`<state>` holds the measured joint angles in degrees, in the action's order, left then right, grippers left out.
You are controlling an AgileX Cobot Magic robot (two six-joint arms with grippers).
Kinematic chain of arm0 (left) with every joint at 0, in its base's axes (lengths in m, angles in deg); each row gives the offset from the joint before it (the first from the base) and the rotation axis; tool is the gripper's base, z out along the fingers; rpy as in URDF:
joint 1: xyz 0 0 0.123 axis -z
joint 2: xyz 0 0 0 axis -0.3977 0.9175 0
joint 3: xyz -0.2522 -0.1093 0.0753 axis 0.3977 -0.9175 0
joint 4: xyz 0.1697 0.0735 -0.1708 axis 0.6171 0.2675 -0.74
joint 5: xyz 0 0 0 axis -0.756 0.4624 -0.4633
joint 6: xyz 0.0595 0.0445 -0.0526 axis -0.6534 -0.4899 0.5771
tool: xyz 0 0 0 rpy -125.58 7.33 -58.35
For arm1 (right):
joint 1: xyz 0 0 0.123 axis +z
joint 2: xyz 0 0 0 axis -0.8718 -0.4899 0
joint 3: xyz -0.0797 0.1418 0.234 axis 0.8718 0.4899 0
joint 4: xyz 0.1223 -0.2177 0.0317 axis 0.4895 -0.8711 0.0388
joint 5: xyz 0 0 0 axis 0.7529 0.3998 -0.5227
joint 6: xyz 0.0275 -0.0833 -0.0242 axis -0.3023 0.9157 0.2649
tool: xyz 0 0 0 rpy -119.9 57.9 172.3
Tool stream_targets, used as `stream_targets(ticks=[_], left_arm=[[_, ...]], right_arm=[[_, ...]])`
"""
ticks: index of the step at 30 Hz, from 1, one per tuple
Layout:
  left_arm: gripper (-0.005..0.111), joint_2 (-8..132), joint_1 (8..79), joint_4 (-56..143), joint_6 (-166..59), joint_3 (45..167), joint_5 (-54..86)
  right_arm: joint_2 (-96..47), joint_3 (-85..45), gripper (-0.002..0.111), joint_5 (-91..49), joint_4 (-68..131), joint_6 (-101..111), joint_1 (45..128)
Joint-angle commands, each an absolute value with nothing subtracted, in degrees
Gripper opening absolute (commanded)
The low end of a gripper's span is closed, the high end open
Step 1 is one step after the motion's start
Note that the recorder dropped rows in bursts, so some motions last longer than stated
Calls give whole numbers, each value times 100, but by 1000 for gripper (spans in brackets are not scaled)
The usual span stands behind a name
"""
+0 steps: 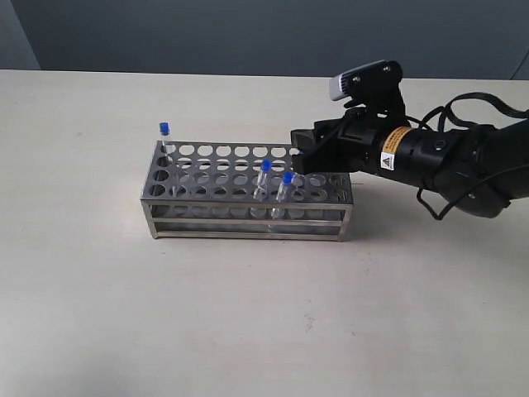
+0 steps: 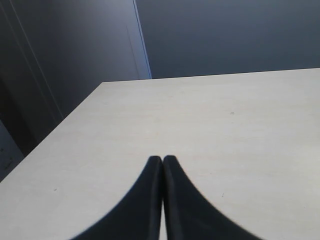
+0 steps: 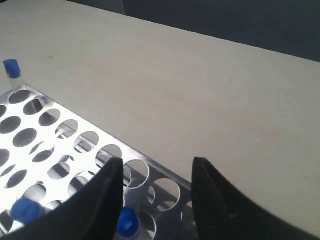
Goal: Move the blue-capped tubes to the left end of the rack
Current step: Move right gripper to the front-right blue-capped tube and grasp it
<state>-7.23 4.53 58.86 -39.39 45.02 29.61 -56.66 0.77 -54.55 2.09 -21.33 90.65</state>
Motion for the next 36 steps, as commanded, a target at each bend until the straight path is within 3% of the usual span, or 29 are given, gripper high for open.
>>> stream_targets(ticks=[1, 16, 36], left_arm=[[1, -753, 468, 5901, -3917, 4520, 2933], [1, -753, 468, 5901, -3917, 4520, 2933], [1, -753, 468, 5901, -3917, 4520, 2933]], right_arm=[[-5848, 98, 43, -5339, 205, -2116, 9041], [-5110, 98, 43, -5384, 157, -2116, 9041], [-5408, 98, 43, -5122, -760, -2624, 9041]])
